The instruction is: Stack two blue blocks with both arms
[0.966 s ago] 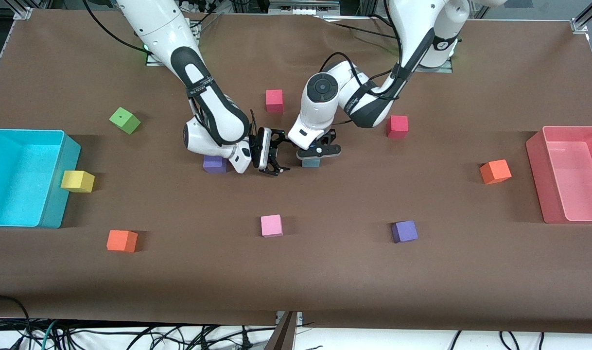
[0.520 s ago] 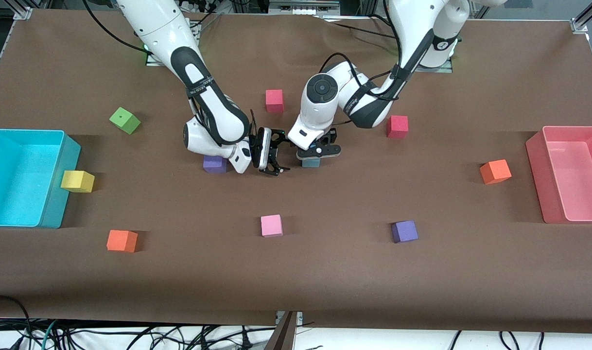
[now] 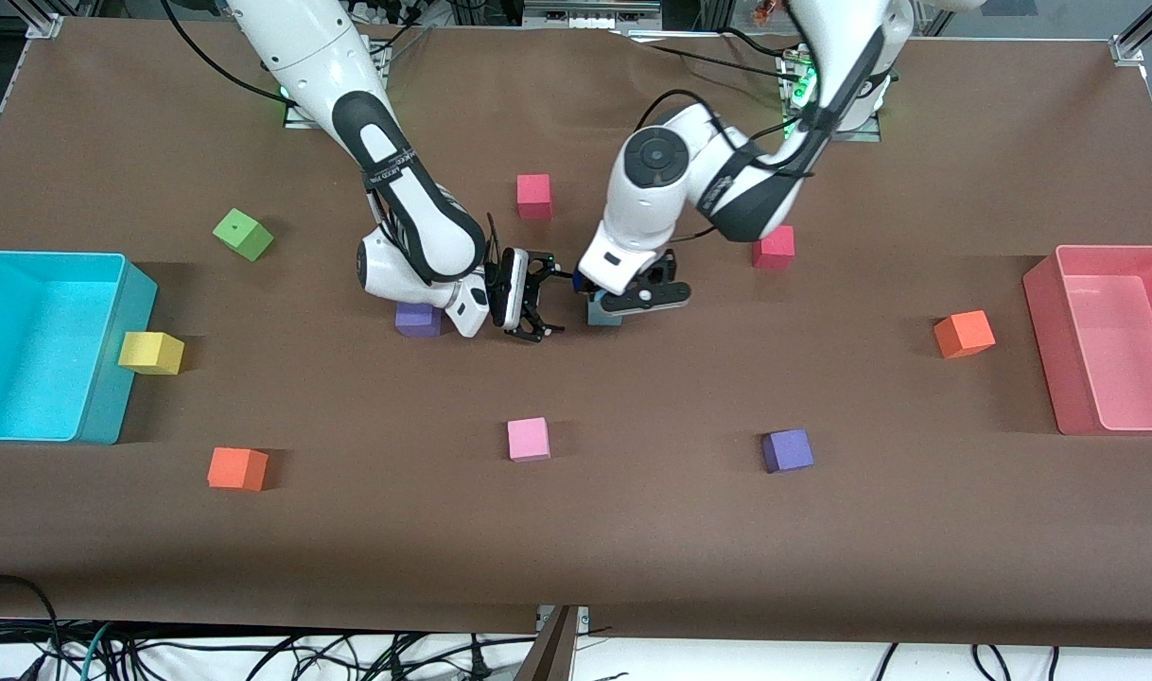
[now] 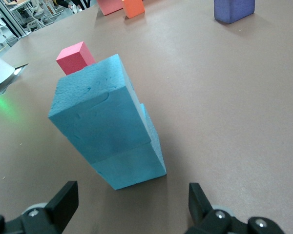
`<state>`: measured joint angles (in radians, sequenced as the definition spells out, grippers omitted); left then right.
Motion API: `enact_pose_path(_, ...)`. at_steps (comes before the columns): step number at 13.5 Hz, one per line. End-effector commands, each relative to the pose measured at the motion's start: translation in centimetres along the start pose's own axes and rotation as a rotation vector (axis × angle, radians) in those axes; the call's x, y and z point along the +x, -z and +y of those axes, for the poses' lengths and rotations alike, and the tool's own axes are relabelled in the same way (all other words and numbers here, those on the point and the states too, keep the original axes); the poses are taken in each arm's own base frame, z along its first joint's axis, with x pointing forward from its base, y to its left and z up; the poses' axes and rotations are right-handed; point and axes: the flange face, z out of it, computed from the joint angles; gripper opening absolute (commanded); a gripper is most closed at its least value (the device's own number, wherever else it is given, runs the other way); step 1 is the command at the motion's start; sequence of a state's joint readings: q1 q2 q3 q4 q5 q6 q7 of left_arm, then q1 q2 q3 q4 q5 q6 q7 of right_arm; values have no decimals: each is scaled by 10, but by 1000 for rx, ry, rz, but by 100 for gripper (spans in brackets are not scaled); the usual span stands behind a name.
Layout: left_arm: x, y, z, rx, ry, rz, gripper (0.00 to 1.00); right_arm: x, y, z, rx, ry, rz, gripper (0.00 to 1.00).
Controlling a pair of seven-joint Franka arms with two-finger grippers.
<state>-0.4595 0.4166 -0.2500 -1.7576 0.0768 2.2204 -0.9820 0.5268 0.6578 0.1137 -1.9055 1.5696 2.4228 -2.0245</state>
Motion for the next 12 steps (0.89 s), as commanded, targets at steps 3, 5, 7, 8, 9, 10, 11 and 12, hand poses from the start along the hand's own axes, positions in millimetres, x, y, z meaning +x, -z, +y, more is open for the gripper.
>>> enact_pose_path(3, 48, 98, -95, 102, -51, -2, 100, 6, 20, -4, -18, -11, 24, 100)
enact_pose_path(5, 63, 145, -140, 142, -67, -11, 100, 7, 37, -4, -37, -26, 20, 100)
enact_pose_path(7, 81, 179, -187, 158, -148, -16, 100, 14, 56, -11, -52, -66, 23, 100)
enact_pose_path(8, 91, 189, -211, 165, -170, -27, 100, 21, 68, -16, -61, -92, 27, 100)
enact_pose_path(9, 100, 200, -235, 169, -188, -36, 100, 22, 82, -17, -76, -119, 28, 100)
enact_pose_path(10, 107, 208, -256, 165, -213, -44, 100, 22, 97, -18, -93, -143, 26, 100)
enact_pose_path(11, 117, 217, -276, 144, -213, -53, 100, 21, 118, -14, -118, -177, 26, 100)
enact_pose_path(12, 122, 223, -292, 125, -230, -62, 100, 19, 140, -8, -138, -193, 7, 100)
